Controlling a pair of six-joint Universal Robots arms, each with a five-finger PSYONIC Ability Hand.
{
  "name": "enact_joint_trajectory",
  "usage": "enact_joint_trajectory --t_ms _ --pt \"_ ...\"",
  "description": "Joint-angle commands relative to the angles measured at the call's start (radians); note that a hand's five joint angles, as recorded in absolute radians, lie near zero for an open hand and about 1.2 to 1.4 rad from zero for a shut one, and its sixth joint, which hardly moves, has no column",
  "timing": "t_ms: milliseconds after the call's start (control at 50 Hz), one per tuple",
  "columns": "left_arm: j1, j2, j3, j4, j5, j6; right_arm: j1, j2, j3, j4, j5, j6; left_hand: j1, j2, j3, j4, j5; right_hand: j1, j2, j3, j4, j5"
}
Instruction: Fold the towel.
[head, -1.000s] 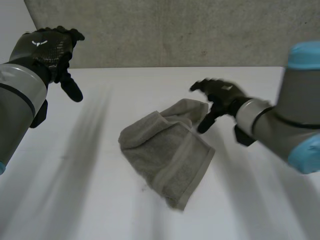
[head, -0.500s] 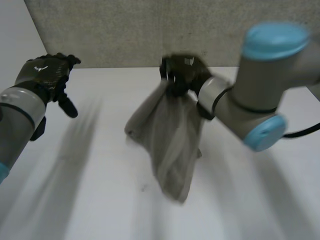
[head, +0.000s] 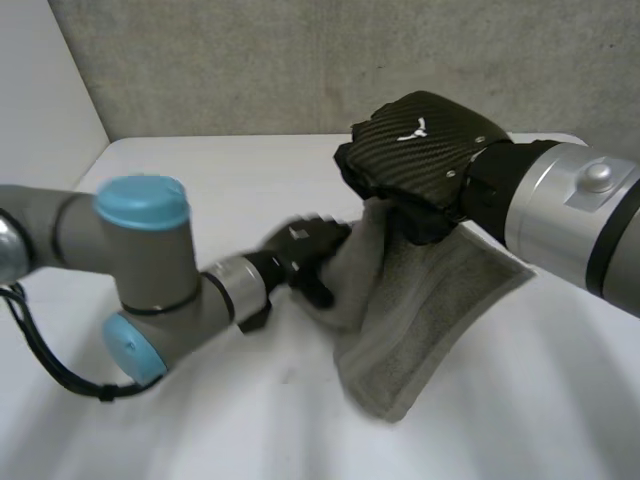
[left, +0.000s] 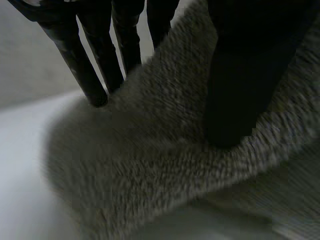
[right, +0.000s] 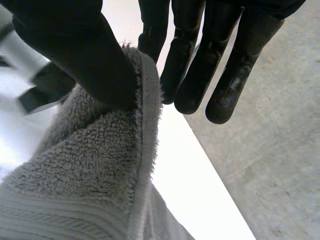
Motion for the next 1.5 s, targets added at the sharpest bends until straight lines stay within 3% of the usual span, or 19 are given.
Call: enact_joint_trajectory --t_ms 20,40,60,80,100,140,160,200,240,420,640,700,760,800,880,1080,1120,1240,1500 --pt "-0.025 -0.006 0.025 -0.079 0.021 0.0 -0.064 -0.002 0.004 -0.01 0.001 0.0 0.816 0.834 0.834 0.834 0.834 0.428 0.224 0.214 0.206 0.239" --pt "-0.017 0.011 0.067 -0.055 -0.06 -0.011 -0.072 0.004 -0.001 -0.016 0.002 -0.004 0.816 0.834 0.834 0.834 0.834 0.428 0.224 0.214 0.206 0.239" --pt "-0.017 0.011 0.068 -0.054 -0.061 -0.011 -0.072 0.004 -0.001 -0.016 0.002 -0.004 0.816 0.834 0.834 0.834 0.834 0.428 0.224 0.214 0.206 0.239" --pt "-0.011 0.034 0.106 -0.02 -0.186 -0.011 -0.083 0.01 -0.003 -0.033 0.004 -0.01 0.816 0.834 0.834 0.834 0.834 0.428 0.224 0.214 0.206 0.239" --pt "-0.011 0.034 0.106 -0.019 -0.187 -0.011 -0.098 0.018 -0.006 -0.062 0.015 -0.02 0.816 0.834 0.834 0.834 0.834 0.428 0.224 0.214 0.206 0.239" --pt "0.048 0.105 0.143 0.046 -0.498 -0.015 -0.11 0.038 -0.009 -0.106 0.019 -0.026 0.816 0.834 0.834 0.834 0.834 0.428 0.224 0.214 0.206 0.239" --pt "0.049 0.105 0.143 0.047 -0.5 -0.015 -0.11 0.038 -0.009 -0.107 0.019 -0.026 0.816 0.834 0.834 0.834 0.834 0.428 0.224 0.214 0.206 0.239" --pt "0.092 0.192 0.163 0.134 -0.717 -0.014 -0.118 0.064 -0.015 -0.224 0.051 -0.026 0.816 0.834 0.834 0.834 0.834 0.428 0.224 0.214 0.206 0.239" --pt "0.092 0.233 0.163 0.175 -0.734 -0.015 -0.115 0.069 -0.013 -0.304 0.082 -0.018 0.816 0.834 0.834 0.834 0.834 0.428 0.224 0.214 0.206 0.239" --pt "0.058 0.467 -0.079 0.277 -0.724 -0.031 -0.083 0.043 0.135 -0.821 0.173 0.042 0.816 0.834 0.834 0.834 0.834 0.428 0.224 0.214 0.206 0.239" --pt "-0.028 0.561 -0.451 0.308 -0.721 -0.012 -0.063 0.044 0.258 -0.662 0.145 0.028 0.816 0.834 0.834 0.834 0.834 0.428 0.224 0.214 0.206 0.239" --pt "-0.037 0.55 -0.538 0.254 -0.718 -0.012 -0.058 0.095 0.284 -0.593 0.144 0.006 0.634 0.652 0.653 0.652 0.652 0.428 0.224 0.214 0.206 0.239" --pt "-0.057 0.535 -0.606 0.143 -0.702 -0.012 -0.072 0.15 0.3 -0.55 0.156 -0.041 0.311 0.329 0.33 0.329 0.329 0.428 0.224 0.214 0.206 0.239" --pt "-0.1 0.496 -0.612 0.008 -0.646 -0.017 -0.075 0.167 0.313 -0.529 0.159 -0.085 -0.075 -0.056 -0.056 -0.057 -0.056 0.428 0.224 0.214 0.206 0.239" --pt "-0.111 0.493 -0.583 -0.111 -0.595 -0.017 -0.077 0.176 0.323 -0.525 0.164 -0.113 -0.392 -0.374 -0.374 -0.374 -0.374 0.428 0.224 0.214 0.206 0.239" --pt "0.038 0.544 -0.42 -0.093 -0.576 -0.006 -0.113 0.172 0.37 -0.527 0.15 -0.118 -0.358 -0.34 -0.34 -0.34 -0.34 0.428 0.224 0.214 0.206 0.239" --pt "0.096 0.536 -0.371 -0.081 -0.546 0.003 -0.113 0.168 0.399 -0.529 0.144 -0.121 -0.338 -0.32 -0.319 -0.32 -0.32 0.428 0.224 0.214 0.206 0.239" --pt "0.11 0.442 -0.303 -0.077 -0.446 0.032 -0.11 0.164 0.438 -0.536 0.144 -0.121 -0.294 -0.275 -0.275 -0.276 -0.275 0.428 0.224 0.214 0.206 0.239" --pt "0.129 0.096 -0.142 -0.087 -0.383 0.408 -0.118 0.152 0.501 -0.539 0.141 -0.124 -0.065 -0.046 -0.046 -0.047 -0.046 0.428 0.224 0.214 0.206 0.239"
